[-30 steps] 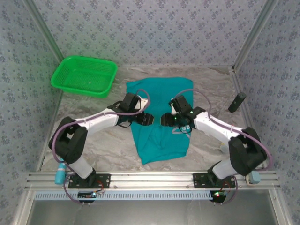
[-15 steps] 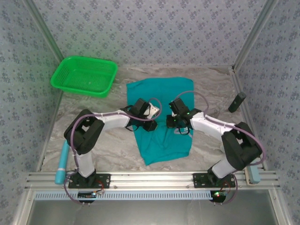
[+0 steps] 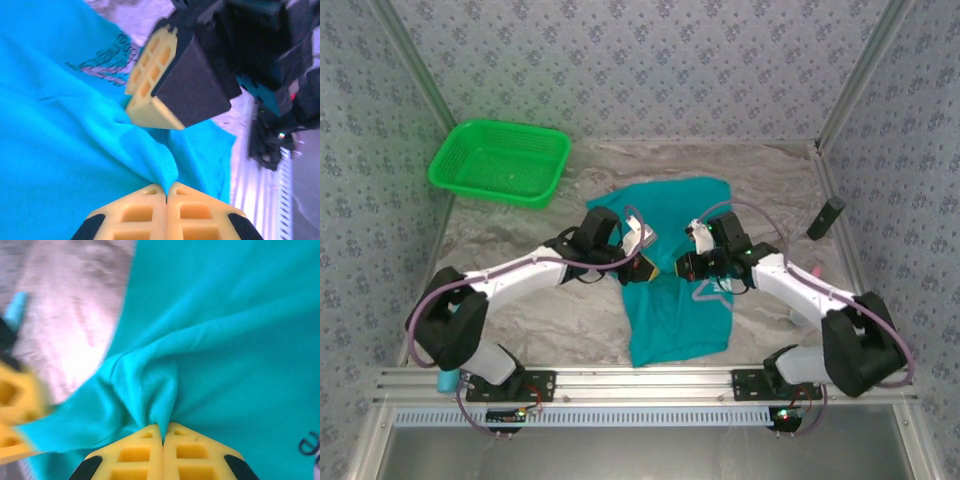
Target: Fold the inside-out t-shirt
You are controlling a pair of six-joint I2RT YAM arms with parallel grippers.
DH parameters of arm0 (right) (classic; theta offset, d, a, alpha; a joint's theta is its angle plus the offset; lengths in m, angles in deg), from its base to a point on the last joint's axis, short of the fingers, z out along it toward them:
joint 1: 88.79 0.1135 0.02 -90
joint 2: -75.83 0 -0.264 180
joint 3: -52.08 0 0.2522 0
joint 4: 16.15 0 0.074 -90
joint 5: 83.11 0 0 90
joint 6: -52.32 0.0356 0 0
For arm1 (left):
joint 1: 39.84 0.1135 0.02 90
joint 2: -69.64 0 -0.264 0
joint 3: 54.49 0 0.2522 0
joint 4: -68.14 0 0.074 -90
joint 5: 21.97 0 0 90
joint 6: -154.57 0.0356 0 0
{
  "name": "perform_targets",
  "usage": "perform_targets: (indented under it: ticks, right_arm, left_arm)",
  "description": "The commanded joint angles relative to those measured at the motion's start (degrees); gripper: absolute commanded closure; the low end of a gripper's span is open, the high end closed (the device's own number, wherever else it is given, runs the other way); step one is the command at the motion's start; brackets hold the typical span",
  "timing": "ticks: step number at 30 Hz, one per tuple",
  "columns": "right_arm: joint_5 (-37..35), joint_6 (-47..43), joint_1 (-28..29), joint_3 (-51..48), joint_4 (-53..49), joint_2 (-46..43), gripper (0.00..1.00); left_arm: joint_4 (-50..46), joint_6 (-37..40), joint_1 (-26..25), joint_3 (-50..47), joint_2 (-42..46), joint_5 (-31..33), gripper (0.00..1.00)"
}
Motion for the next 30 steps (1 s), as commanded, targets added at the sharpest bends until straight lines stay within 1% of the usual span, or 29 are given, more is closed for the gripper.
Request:
perform_targets:
  ticks: [1, 2, 3, 4, 6, 8, 10, 11, 12, 13, 15, 17, 20, 23, 25, 27, 30]
  right_arm:
    - [-0.17, -3.45, -0.79, 1.03, -0.93, -0.30, 0.95]
    - [-7.99, -2.37, -1.17, 1.59, -2.76, 1.52, 0.95]
    - [-14.04, -1.10, -2.29, 2.27, -4.12, 4.31, 0.92]
    - [-17.77, 0.42, -3.51, 3.03, -5.68, 7.28, 0.92]
    - [-19.37, 1.91, -5.80, 4.18, -5.68, 14.01, 0.92]
    - [-21.92, 2.95, -5.35, 4.58, -4.33, 18.16, 0.88]
    - [-24.11, 2.91, -3.73, 5.14, -3.30, 20.00, 0.82]
    - [-25.26, 3.09, -2.96, 5.37, -3.27, 20.08, 0.78]
    - [-25.99, 2.88, -2.20, 5.66, -3.30, 19.85, 0.72]
    - [-27.02, 2.54, -1.59, 5.84, -3.63, 19.23, 0.68]
    - [-29.41, 1.00, -0.42, 6.20, -5.10, 17.15, 0.60]
    - [-31.20, -0.29, 0.52, 6.04, -6.64, 13.65, 0.56]
    - [-31.18, -0.55, 1.37, 5.86, -9.38, 7.06, 0.51]
    - [-25.96, -0.47, 2.66, 6.51, -11.36, 3.05, 0.51]
    - [-21.89, 1.72, 3.88, 7.37, -11.99, 3.88, 0.53]
    - [-17.03, 6.20, 5.01, 7.27, -9.83, 5.44, 0.56]
    - [-15.32, 12.03, 8.44, 6.03, -4.55, 8.00, 0.58]
  left_arm:
    - [-0.31, -0.94, 0.75, -1.41, -0.55, -3.55, 1.00]
    - [-0.64, -1.46, 1.60, -1.43, -1.54, -1.64, 1.00]
    - [-0.43, -2.35, 2.74, -1.53, -2.91, 0.01, 1.00]
    - [0.14, -3.21, 3.85, -1.66, -4.31, 1.16, 1.00]
    - [1.62, -5.38, 6.37, -1.55, -8.38, 4.14, 0.99]
    - [2.91, -6.29, 8.08, -1.26, -12.20, 5.88, 0.97]
    - [3.98, -6.29, 8.81, -0.29, -15.35, 5.61, 0.95]
    - [4.33, -6.12, 8.99, 0.43, -16.71, 4.94, 0.94]
    - [4.41, -6.04, 8.93, 1.08, -17.85, 4.74, 0.91]
    - [4.19, -6.11, 8.92, 1.64, -18.60, 5.17, 0.87]
    - [3.39, -5.50, 8.94, 2.64, -19.80, 6.28, 0.85]
    - [2.54, -4.78, 8.98, 3.18, -20.05, 7.52, 0.83]
    - [0.65, -3.09, 8.87, 3.69, -19.32, 8.33, 0.82]
    - [-0.32, -2.44, 8.95, 3.66, -18.42, 8.61, 0.81]
    - [-0.34, -2.58, 8.83, 3.58, -18.13, 8.24, 0.81]
    - [0.35, -3.20, 8.82, 3.32, -18.10, 7.95, 0.81]
    - [1.66, -4.15, 8.78, 2.87, -18.10, 7.78, 0.81]
